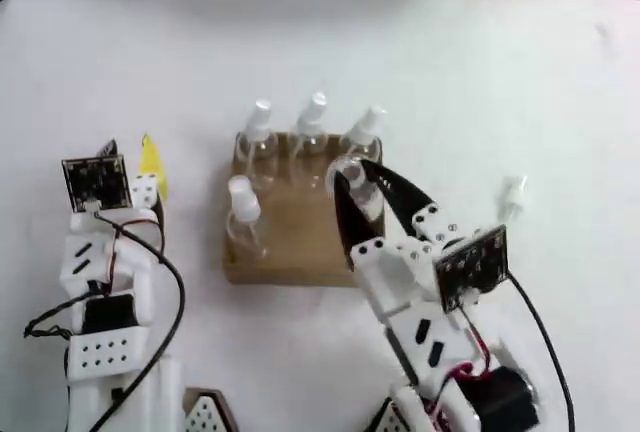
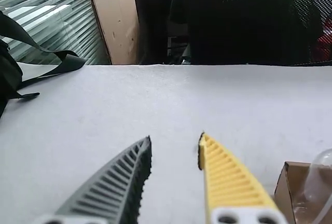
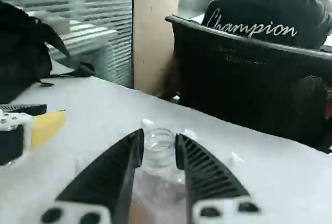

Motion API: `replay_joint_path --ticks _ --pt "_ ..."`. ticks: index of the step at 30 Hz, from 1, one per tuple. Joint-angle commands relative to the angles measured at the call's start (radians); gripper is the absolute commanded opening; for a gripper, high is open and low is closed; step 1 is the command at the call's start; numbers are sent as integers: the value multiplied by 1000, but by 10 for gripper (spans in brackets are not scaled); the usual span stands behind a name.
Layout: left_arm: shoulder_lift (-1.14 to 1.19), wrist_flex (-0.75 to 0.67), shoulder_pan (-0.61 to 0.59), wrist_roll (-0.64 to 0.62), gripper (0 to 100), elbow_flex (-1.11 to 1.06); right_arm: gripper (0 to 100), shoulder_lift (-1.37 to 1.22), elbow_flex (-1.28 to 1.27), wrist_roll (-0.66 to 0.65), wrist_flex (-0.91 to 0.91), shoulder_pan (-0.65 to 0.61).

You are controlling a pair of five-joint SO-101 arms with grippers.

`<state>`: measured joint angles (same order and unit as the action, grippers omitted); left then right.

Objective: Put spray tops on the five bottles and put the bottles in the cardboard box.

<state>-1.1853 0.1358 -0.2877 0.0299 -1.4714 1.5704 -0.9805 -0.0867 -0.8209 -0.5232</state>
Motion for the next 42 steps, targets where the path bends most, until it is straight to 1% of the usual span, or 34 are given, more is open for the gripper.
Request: replay_joint_path --ticks 1,6,9,20,35,37,42 --pt "-16 -28 12 -6 146 6 16 -18 -137 103 140 -8" --pt "-16 -31 12 -6 146 6 16 -13 -400 117 331 1" --pt "-16 -32 12 -6 146 6 16 -12 -465 117 389 1" --pt "-16 -31 12 -6 146 6 16 -12 -559 117 397 -8" --pt "-16 -31 12 -6 146 6 21 -12 -585 112 392 -8" --pt "-16 -31 12 -6 146 6 54 -12 -585 112 389 -8" --pt "-16 -31 12 -6 146 6 191 -12 -585 115 389 -8"
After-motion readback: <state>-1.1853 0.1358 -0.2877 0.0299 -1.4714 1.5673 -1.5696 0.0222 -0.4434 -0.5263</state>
